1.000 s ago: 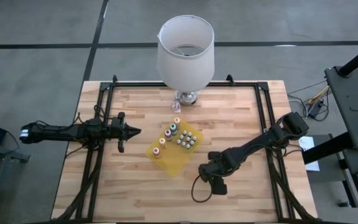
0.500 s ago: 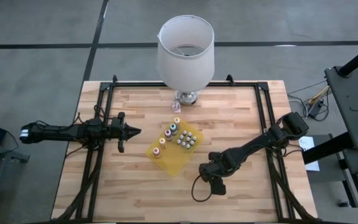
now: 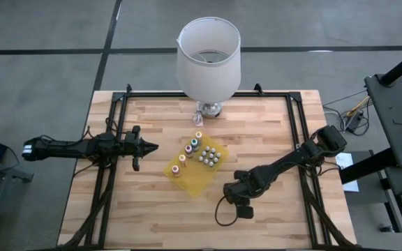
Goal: Pick & Place food coloring
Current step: Put the small right red food coloring bottle into the yellow bin
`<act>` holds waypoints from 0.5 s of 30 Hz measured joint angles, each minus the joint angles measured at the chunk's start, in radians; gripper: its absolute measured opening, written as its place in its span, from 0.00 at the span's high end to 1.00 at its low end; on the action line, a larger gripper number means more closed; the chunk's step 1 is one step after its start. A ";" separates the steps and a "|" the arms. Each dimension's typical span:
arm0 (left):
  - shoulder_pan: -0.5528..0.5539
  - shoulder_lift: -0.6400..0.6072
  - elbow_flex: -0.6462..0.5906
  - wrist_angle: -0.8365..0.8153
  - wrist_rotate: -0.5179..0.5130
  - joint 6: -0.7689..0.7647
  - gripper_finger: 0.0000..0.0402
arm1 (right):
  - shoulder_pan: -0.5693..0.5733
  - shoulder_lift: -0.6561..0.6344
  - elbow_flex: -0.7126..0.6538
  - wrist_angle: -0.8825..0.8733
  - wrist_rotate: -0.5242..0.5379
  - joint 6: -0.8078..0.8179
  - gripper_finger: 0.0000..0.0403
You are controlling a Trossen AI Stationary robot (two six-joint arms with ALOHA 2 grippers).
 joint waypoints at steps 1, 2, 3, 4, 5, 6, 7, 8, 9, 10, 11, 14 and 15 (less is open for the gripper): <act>0.000 0.000 0.000 0.000 0.000 0.000 1.00 | 0.000 0.000 0.000 0.000 0.000 0.000 0.84; 0.000 0.000 0.000 0.000 0.000 0.000 1.00 | 0.000 0.000 0.001 0.000 0.000 0.000 0.86; 0.000 0.000 0.000 0.000 0.000 0.000 1.00 | 0.000 0.000 0.004 -0.003 0.000 0.000 0.88; 0.000 0.000 0.000 0.000 0.000 0.000 1.00 | 0.000 0.000 0.009 -0.010 0.000 0.000 0.89; 0.000 0.000 0.000 0.000 0.000 0.000 1.00 | 0.000 0.000 0.015 -0.022 0.000 0.000 0.90; 0.000 0.000 0.000 0.000 0.000 0.000 1.00 | 0.000 0.001 0.020 -0.035 0.000 0.000 0.90; 0.000 0.000 0.000 0.000 0.000 0.000 1.00 | 0.000 0.001 0.028 -0.054 0.000 0.000 0.90; 0.000 0.000 0.000 0.000 0.000 0.000 1.00 | -0.001 0.001 0.039 -0.076 -0.001 0.000 0.89; 0.000 0.000 0.000 0.000 0.000 0.000 1.00 | -0.002 0.001 0.050 -0.104 -0.001 0.000 0.89; 0.000 0.000 0.000 0.000 0.000 0.000 1.00 | -0.002 0.001 0.064 -0.141 -0.002 0.000 0.89; 0.000 0.000 0.000 0.000 0.000 0.000 1.00 | -0.002 0.001 0.077 -0.183 -0.002 0.000 0.88; 0.000 0.000 0.000 0.000 0.000 0.000 1.00 | -0.002 0.001 0.126 -0.299 -0.002 -0.001 0.88; 0.000 0.000 0.000 0.000 0.000 0.000 1.00 | -0.003 0.001 0.146 -0.334 -0.002 -0.002 0.88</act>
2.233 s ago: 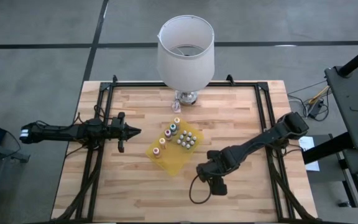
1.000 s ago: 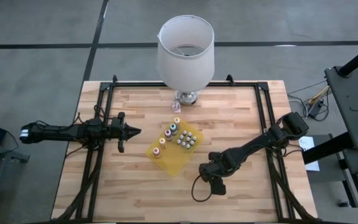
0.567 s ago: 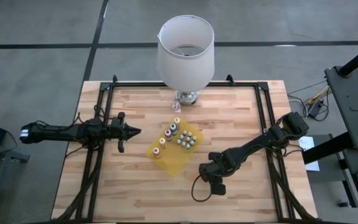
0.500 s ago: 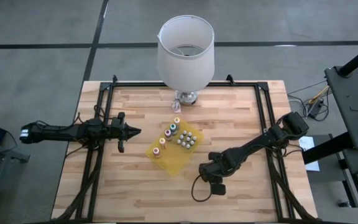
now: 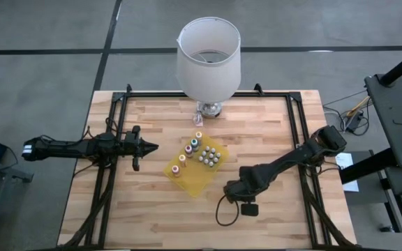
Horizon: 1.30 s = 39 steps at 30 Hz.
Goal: Pick & Place food coloring
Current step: Put the small right red food coloring bottle into the yellow bin
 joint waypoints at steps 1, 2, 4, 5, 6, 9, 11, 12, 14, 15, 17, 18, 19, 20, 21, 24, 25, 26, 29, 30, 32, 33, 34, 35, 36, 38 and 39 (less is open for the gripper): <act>0.000 0.000 0.000 0.000 0.000 0.000 1.00 | -0.002 0.000 0.021 -0.029 0.000 -0.002 0.89; 0.000 0.000 0.000 0.000 0.000 0.000 1.00 | -0.004 0.000 0.043 -0.054 0.000 -0.005 0.89; 0.000 0.000 0.000 0.000 0.000 0.000 1.00 | -0.010 0.000 0.090 -0.094 0.000 -0.022 0.89; 0.000 0.000 0.000 0.000 0.000 0.000 1.00 | -0.016 0.000 0.113 -0.103 0.002 -0.026 0.88; 0.000 0.000 0.000 0.000 0.000 0.000 1.00 | -0.022 0.000 0.137 -0.108 0.007 -0.027 0.88; 0.000 0.000 0.000 0.000 0.000 0.000 1.00 | -0.042 0.000 0.198 -0.118 0.030 -0.028 0.88; 0.000 0.000 0.000 0.000 0.000 0.000 1.00 | -0.059 0.000 0.234 -0.116 0.036 -0.027 0.88; 0.000 0.000 0.000 0.000 0.000 0.000 1.00 | -0.069 0.000 0.249 -0.116 0.036 -0.027 0.88; 0.000 0.000 0.000 0.000 0.000 0.000 1.00 | -0.091 0.006 0.280 -0.118 0.036 -0.027 0.88; 0.000 0.000 0.000 0.000 0.000 0.000 1.00 | -0.102 0.010 0.295 -0.117 0.036 -0.027 0.88; 0.000 0.000 0.000 0.000 0.000 0.000 1.00 | -0.124 0.024 0.325 -0.119 0.037 -0.032 0.88; 0.000 0.000 0.000 0.000 0.000 0.000 1.00 | -0.134 0.032 0.340 -0.118 0.037 -0.043 0.88; 0.000 0.000 0.000 0.000 0.000 0.000 1.00 | -0.142 0.043 0.356 -0.119 0.037 -0.055 0.88; 0.000 0.000 0.000 0.000 0.000 0.000 1.00 | -0.149 0.055 0.372 -0.121 0.037 -0.066 0.88; 0.000 0.000 0.000 0.000 0.000 0.000 1.00 | -0.157 0.064 0.388 -0.121 0.037 -0.077 0.88; 0.000 0.000 0.000 0.000 0.000 0.000 1.00 | -0.177 0.098 0.440 -0.128 0.037 -0.085 0.88; 0.000 0.000 0.000 0.000 0.000 0.000 1.00 | -0.185 0.111 0.457 -0.136 0.037 -0.085 0.88; 0.000 0.000 0.000 0.000 0.000 0.000 1.00 | -0.192 0.124 0.474 -0.146 0.037 -0.084 0.88; 0.000 0.000 0.000 -0.001 0.000 0.000 1.00 | -0.209 0.167 0.525 -0.172 0.032 -0.086 0.88; 0.000 0.000 0.000 -0.001 0.000 0.000 1.00 | -0.214 0.181 0.542 -0.183 0.030 -0.086 0.88; 0.000 0.000 0.000 -0.001 0.000 0.000 1.00 | -0.220 0.212 0.580 -0.200 0.029 -0.089 0.88; 0.000 0.000 0.000 -0.001 0.000 0.000 1.00 | -0.223 0.227 0.599 -0.207 0.028 -0.096 0.88; 0.000 0.000 0.000 -0.001 0.000 0.000 1.00 | -0.227 0.244 0.618 -0.211 0.027 -0.108 0.88; 0.000 0.000 0.000 -0.001 0.000 0.000 1.00 | -0.231 0.260 0.640 -0.214 0.027 -0.124 0.88; 0.000 0.000 0.000 -0.001 0.000 0.000 1.00 | -0.236 0.278 0.664 -0.216 0.027 -0.136 0.88; 0.000 0.000 0.000 -0.001 0.000 0.000 1.00 | -0.246 0.311 0.708 -0.216 0.027 -0.145 0.88; 0.000 0.000 0.000 -0.001 0.000 0.000 1.00 | -0.249 0.327 0.732 -0.216 0.027 -0.151 0.88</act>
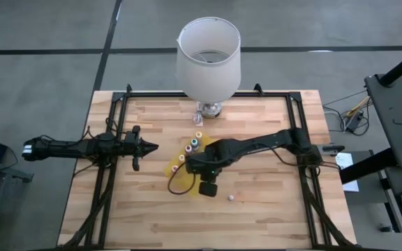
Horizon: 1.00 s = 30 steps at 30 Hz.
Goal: Pick & Place food coloring
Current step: Put the small right red food coloring bottle into the yellow bin
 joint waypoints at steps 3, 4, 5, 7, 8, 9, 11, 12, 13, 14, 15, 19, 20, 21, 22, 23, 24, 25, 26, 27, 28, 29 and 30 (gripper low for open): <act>0.000 0.000 0.000 0.000 0.000 0.000 1.00 | -0.010 0.044 0.060 0.000 0.000 -0.028 0.88; 0.000 0.000 0.000 0.000 0.000 0.000 1.00 | -0.014 0.059 0.078 0.000 0.000 -0.036 0.88; 0.000 0.000 0.000 0.000 0.000 0.000 1.00 | -0.018 0.071 0.093 0.000 0.001 -0.040 0.88; 0.000 0.000 0.000 0.000 0.000 0.000 1.00 | -0.025 0.095 0.117 -0.002 0.000 -0.050 0.88; 0.000 0.000 0.000 0.000 0.000 0.000 1.00 | -0.030 0.105 0.125 -0.002 0.000 -0.055 0.88; 0.000 0.000 0.000 0.000 0.000 0.000 1.00 | -0.035 0.112 0.131 -0.001 0.000 -0.058 0.88; 0.000 0.000 0.000 0.000 0.000 0.000 1.00 | -0.045 0.127 0.138 -0.002 0.000 -0.058 0.88; 0.000 0.000 0.000 0.000 0.000 0.000 1.00 | -0.050 0.129 0.137 -0.002 0.000 -0.058 0.88; 0.000 0.000 0.000 0.000 0.000 0.000 1.00 | -0.055 0.130 0.132 0.000 0.000 -0.057 0.88; 0.000 0.000 0.000 0.000 0.000 0.000 1.00 | -0.061 0.134 0.129 0.001 0.001 -0.048 0.88; 0.000 0.000 0.000 0.000 0.000 0.000 1.00 | -0.067 0.137 0.127 -0.002 0.004 -0.035 0.88; 0.000 0.000 0.000 0.001 0.000 0.000 1.00 | -0.087 0.153 0.123 -0.005 0.031 0.021 0.88; 0.000 0.000 0.000 0.001 0.000 0.000 1.00 | -0.091 0.156 0.123 -0.003 0.032 0.032 0.88; 0.000 0.000 0.000 0.001 0.000 0.000 1.00 | -0.095 0.158 0.123 -0.004 0.033 0.042 0.88; 0.000 0.000 0.000 0.001 0.000 0.000 1.00 | -0.098 0.162 0.123 -0.003 0.034 0.059 0.88; 0.000 0.000 0.000 0.001 0.000 0.000 1.00 | -0.101 0.167 0.123 -0.002 0.040 0.083 0.88; 0.000 0.000 0.000 0.001 0.000 0.000 1.00 | -0.103 0.171 0.123 -0.002 0.049 0.109 0.88; 0.000 0.000 0.000 0.001 0.000 0.000 1.00 | -0.104 0.174 0.123 -0.002 0.055 0.132 0.88; 0.000 0.000 0.000 0.001 0.000 0.000 1.00 | -0.107 0.177 0.122 -0.002 0.056 0.154 0.88; 0.000 0.000 0.000 0.001 0.000 0.000 1.00 | -0.107 0.179 0.122 -0.002 0.063 0.176 0.88; 0.000 0.000 0.000 0.001 0.000 0.000 1.00 | -0.107 0.180 0.122 -0.001 0.078 0.201 0.88; 0.000 0.000 0.000 0.001 0.000 0.000 1.00 | -0.107 0.180 0.122 0.000 0.095 0.222 0.88; 0.000 0.000 0.000 0.001 0.000 0.000 1.00 | -0.107 0.180 0.122 0.002 0.111 0.242 0.88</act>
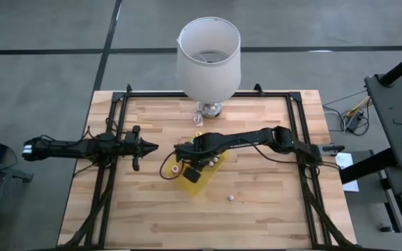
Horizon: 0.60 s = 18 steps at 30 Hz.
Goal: Pick & Place food coloring
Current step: Put the small right red food coloring bottle into the yellow bin
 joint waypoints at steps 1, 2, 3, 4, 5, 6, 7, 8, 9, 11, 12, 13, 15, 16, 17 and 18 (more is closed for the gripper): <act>0.000 0.000 0.000 0.000 0.000 0.000 1.00 | 0.000 0.000 0.000 0.002 0.015 0.017 0.88; 0.000 0.000 0.000 0.000 0.000 0.000 1.00 | 0.000 0.000 0.000 0.005 0.023 0.028 0.88; 0.000 0.000 0.000 0.000 0.000 0.000 1.00 | 0.000 0.000 0.000 0.008 0.027 0.033 0.88; 0.000 0.000 0.000 0.000 0.000 0.000 1.00 | 0.000 0.000 0.000 0.011 0.028 0.035 0.88; 0.000 0.000 0.000 0.000 0.000 0.000 1.00 | 0.000 0.000 -0.001 0.017 0.028 0.035 0.88; 0.000 0.000 0.000 0.000 0.000 0.000 1.00 | 0.000 0.000 -0.004 0.030 0.028 0.035 0.88; 0.000 0.000 0.000 0.000 0.000 0.000 1.00 | 0.000 0.000 -0.009 0.044 0.028 0.036 0.88; 0.000 0.000 0.000 0.000 0.000 0.000 1.00 | 0.000 0.000 -0.014 0.053 0.028 0.036 0.88; 0.000 0.000 0.000 0.000 0.000 0.000 1.00 | 0.000 0.000 -0.018 0.059 0.028 0.039 0.88; 0.000 0.000 0.000 0.000 0.000 0.000 1.00 | -0.001 0.000 -0.031 0.072 0.030 0.051 0.88; 0.000 0.000 0.000 0.000 0.000 0.000 1.00 | -0.001 0.000 -0.040 0.082 0.031 0.063 0.88; 0.000 0.000 0.000 0.000 0.000 0.000 1.00 | -0.002 0.000 -0.051 0.092 0.032 0.071 0.88; 0.000 0.000 0.000 0.000 0.000 0.000 1.00 | -0.002 0.000 -0.071 0.105 0.033 0.080 0.88; 0.000 0.000 0.000 0.000 0.000 0.000 1.00 | -0.002 0.000 -0.081 0.112 0.040 0.085 0.88; 0.000 0.000 0.000 0.000 0.000 0.000 1.00 | -0.002 0.000 -0.088 0.118 0.048 0.088 0.88; 0.000 0.000 0.000 0.000 0.000 0.000 1.00 | -0.002 0.000 -0.096 0.123 0.050 0.088 0.88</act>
